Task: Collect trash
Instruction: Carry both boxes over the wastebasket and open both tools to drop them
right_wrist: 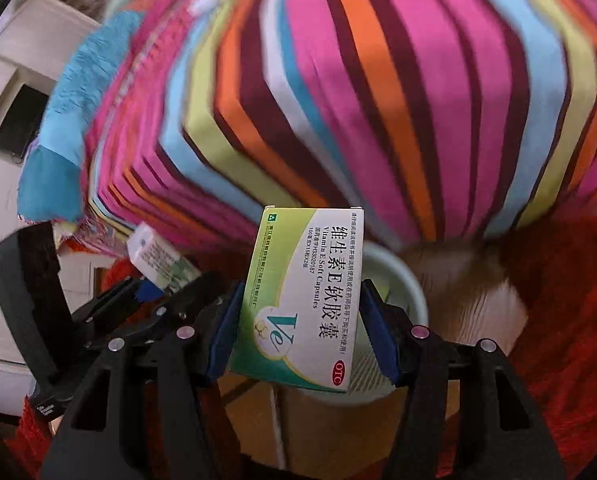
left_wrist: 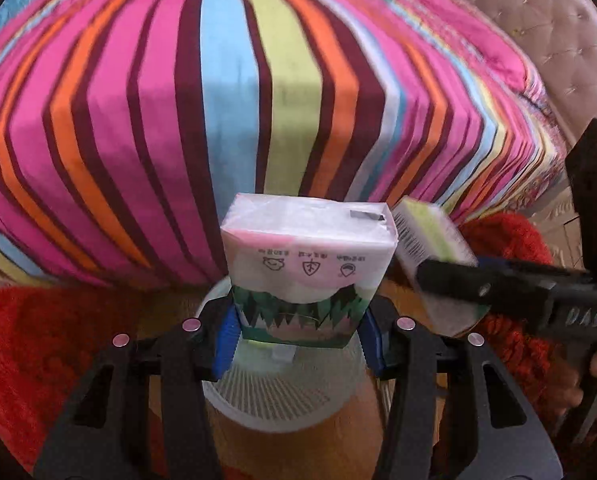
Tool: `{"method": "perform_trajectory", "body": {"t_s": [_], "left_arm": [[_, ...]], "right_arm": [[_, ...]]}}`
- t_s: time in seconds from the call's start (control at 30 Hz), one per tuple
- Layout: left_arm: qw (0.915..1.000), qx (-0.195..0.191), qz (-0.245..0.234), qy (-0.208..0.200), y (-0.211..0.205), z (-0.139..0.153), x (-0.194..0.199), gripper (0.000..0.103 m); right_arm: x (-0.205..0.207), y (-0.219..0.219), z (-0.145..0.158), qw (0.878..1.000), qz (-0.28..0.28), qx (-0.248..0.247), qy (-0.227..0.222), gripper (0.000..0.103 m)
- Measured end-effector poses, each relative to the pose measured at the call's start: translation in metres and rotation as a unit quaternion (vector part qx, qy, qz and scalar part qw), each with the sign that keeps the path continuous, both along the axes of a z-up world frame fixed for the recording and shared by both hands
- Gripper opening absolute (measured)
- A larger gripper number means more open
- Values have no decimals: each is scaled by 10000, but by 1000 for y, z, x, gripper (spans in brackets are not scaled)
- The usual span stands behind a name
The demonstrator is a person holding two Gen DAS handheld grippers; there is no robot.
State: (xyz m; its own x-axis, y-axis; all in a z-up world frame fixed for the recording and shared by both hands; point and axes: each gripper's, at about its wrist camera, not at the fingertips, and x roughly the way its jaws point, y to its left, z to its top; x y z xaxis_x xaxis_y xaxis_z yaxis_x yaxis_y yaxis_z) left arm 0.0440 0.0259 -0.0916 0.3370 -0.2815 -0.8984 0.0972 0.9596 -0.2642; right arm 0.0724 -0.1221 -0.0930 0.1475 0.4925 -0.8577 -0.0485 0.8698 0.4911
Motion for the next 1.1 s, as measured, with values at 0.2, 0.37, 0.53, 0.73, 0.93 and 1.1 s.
{"method": "perform_trajectory", "body": {"t_s": [0.2, 0.37, 0.53, 0.73, 0.93, 1.1], "left_arm": [[9974, -39, 24, 713, -1, -33, 2, 50], [9897, -75, 84, 1426, -2, -64, 5, 50], [9832, -50, 133, 1820, -1, -81, 6, 50], [9728, 17, 126, 2315, -4, -104, 7, 50], [9648, 84, 131, 2626, -6, -116, 8, 50], [9591, 58, 193, 2823, -5, -125, 8, 71]], "right_arm": [[4, -7, -37, 9966, -304, -8, 769, 55], [2, -7, -66, 9907, -376, -64, 1303, 55], [5, -1, -91, 9849, -397, -121, 1683, 55], [9, 7, -112, 9808, -320, -311, 1900, 55], [9, 11, -128, 9774, -263, -350, 2066, 56], [8, 10, -135, 9741, -351, -244, 2221, 70]]}}
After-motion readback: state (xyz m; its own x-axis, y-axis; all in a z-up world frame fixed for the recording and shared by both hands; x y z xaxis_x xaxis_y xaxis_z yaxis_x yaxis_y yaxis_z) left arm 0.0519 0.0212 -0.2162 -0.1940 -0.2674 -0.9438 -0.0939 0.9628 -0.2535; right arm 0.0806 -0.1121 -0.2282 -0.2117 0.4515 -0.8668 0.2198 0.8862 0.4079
